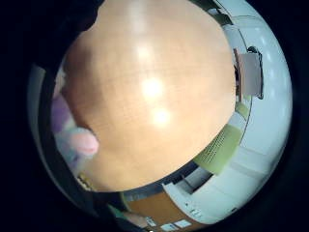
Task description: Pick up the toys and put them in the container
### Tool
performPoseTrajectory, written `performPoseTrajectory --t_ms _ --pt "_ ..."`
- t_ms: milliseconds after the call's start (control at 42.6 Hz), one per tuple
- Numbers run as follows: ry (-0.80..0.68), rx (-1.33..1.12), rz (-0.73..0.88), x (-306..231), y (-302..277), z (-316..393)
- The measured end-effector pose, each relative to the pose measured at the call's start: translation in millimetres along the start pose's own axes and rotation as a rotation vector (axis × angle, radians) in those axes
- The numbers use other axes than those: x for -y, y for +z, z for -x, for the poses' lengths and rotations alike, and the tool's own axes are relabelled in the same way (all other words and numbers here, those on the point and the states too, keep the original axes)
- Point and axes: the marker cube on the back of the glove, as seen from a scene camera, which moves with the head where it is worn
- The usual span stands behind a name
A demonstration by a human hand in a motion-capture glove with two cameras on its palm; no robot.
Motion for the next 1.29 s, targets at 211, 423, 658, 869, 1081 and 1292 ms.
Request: performPoseTrajectory --t_ms 211,423,658,869,1081,1292 --pt "0.052 -0.001 0.068 -1.6 14.5 -1.1" --pt "0.053 -0.003 -0.062 -0.7 4.2 -5.6" --pt "0.045 -0.160 -0.201 -5.9 -6.8 0.4" --pt "0.085 -0.101 -0.121 3.1 -3.9 8.2" --pt "0.034 -0.061 -0.085 -0.5 -32.4 37.2" --pt "-0.070 -0.069 -0.144 -16.5 -133.8 107.1"
